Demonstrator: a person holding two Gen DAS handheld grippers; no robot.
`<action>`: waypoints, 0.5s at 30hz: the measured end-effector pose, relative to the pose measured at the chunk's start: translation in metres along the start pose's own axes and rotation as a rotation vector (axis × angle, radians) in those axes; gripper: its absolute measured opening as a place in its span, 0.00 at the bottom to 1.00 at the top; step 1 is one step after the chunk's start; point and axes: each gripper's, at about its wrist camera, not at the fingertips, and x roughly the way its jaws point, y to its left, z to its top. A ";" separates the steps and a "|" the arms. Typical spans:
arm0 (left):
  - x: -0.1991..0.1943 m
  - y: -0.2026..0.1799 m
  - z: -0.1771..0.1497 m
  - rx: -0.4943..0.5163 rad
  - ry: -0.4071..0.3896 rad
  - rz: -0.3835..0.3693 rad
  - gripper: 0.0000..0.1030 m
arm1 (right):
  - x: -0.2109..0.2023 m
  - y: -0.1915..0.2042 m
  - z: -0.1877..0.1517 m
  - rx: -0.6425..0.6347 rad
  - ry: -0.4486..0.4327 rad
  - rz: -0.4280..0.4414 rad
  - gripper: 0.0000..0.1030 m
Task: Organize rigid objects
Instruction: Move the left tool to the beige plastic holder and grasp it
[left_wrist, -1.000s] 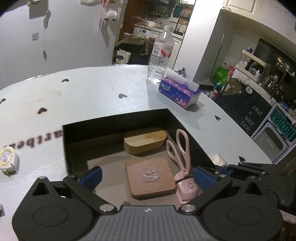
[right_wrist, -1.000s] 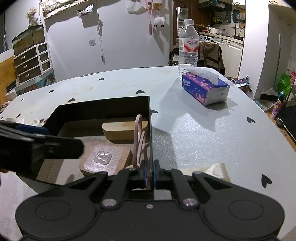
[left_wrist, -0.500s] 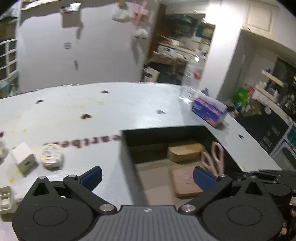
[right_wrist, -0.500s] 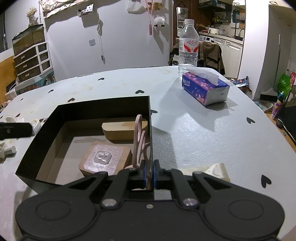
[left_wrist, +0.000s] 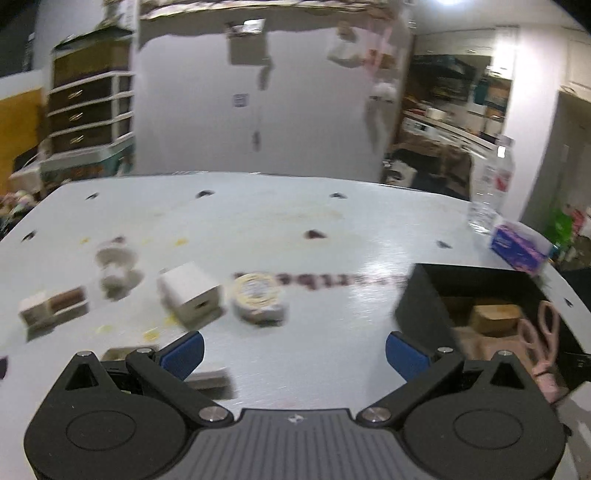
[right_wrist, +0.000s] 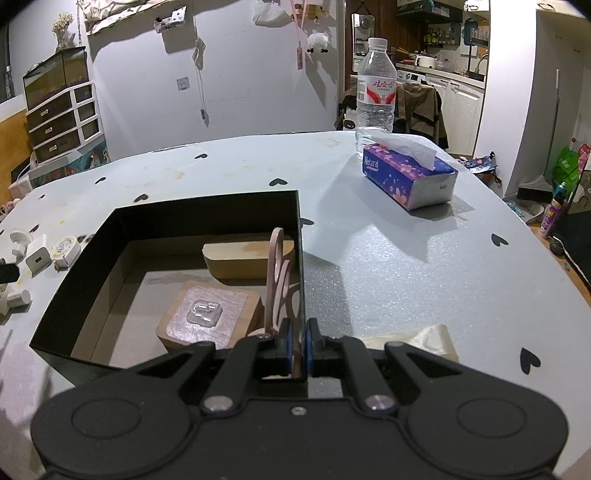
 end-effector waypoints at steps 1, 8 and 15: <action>0.001 0.007 -0.002 -0.013 0.003 0.019 1.00 | 0.000 0.000 0.000 0.000 0.000 0.000 0.08; 0.010 0.046 -0.013 -0.064 0.024 0.137 1.00 | 0.000 -0.001 0.000 -0.001 0.002 -0.004 0.09; 0.023 0.062 -0.020 -0.051 0.041 0.180 1.00 | -0.001 0.000 0.000 -0.001 0.003 -0.007 0.10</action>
